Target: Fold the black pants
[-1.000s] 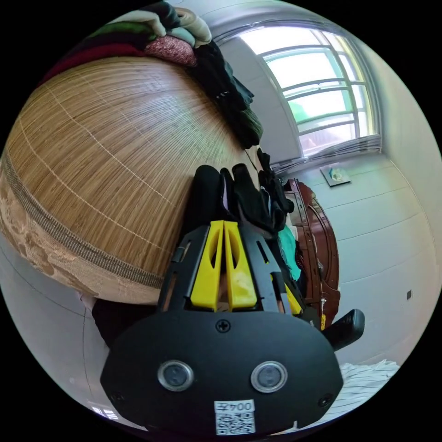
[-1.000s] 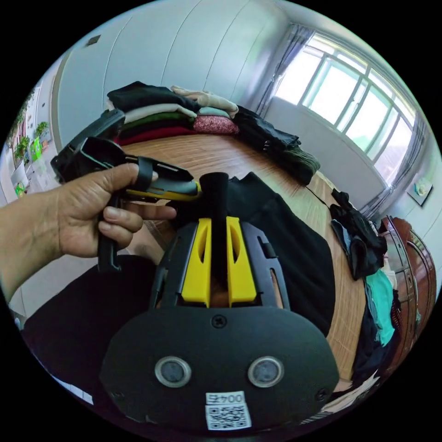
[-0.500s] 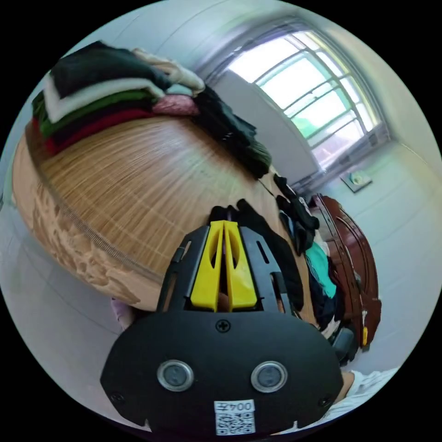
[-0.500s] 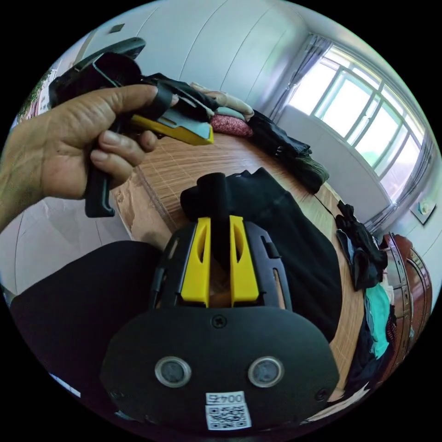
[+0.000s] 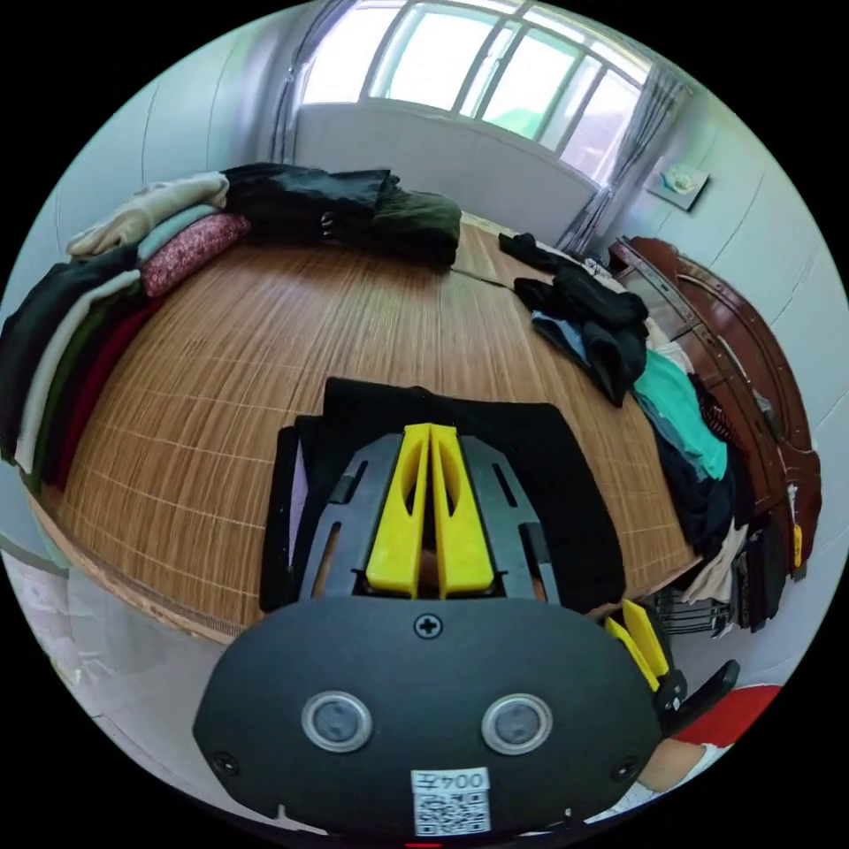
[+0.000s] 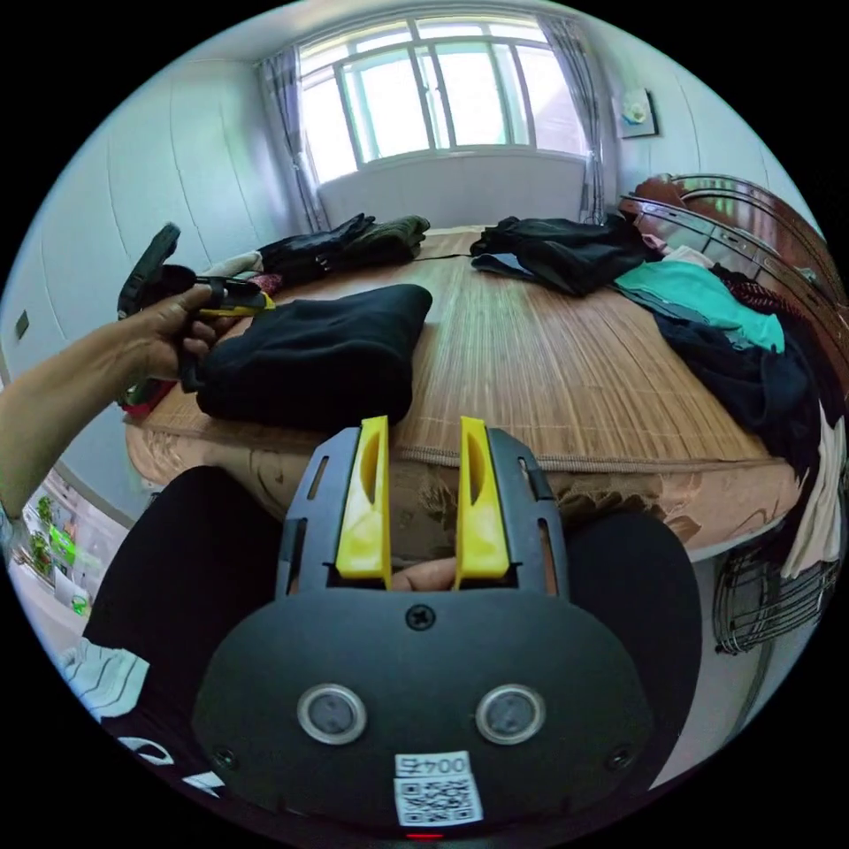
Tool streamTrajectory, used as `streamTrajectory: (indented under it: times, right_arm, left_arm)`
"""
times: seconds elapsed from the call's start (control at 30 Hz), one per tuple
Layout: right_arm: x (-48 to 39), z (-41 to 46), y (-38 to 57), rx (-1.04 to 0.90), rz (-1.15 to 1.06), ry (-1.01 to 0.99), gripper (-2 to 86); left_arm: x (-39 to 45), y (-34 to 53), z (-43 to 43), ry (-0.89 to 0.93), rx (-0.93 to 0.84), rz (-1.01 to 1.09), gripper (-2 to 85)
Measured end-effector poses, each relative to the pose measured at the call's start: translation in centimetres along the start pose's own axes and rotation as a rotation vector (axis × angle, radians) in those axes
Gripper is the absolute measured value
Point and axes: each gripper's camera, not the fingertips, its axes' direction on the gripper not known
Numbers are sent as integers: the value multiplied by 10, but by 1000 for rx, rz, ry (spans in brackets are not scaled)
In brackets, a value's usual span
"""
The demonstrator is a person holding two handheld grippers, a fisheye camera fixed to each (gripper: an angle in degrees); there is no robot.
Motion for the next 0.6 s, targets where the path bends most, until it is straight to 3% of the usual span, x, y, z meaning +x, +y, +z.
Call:
streamTrajectory:
  times: [0.1, 0.3, 0.6]
  right_arm:
    - [15, 13, -4, -19, -1, -29, 135]
    - [22, 37, -23, -46, -69, -37, 139]
    - [72, 37, -29, -43, -140, 45, 42]
  left_arm:
    - [-17, 3, 51, -59, -122, -31, 1]
    - [-48, 20, 70, 39, -88, -67, 4]
    - [-89, 30, 77, 165, -68, -127, 4]
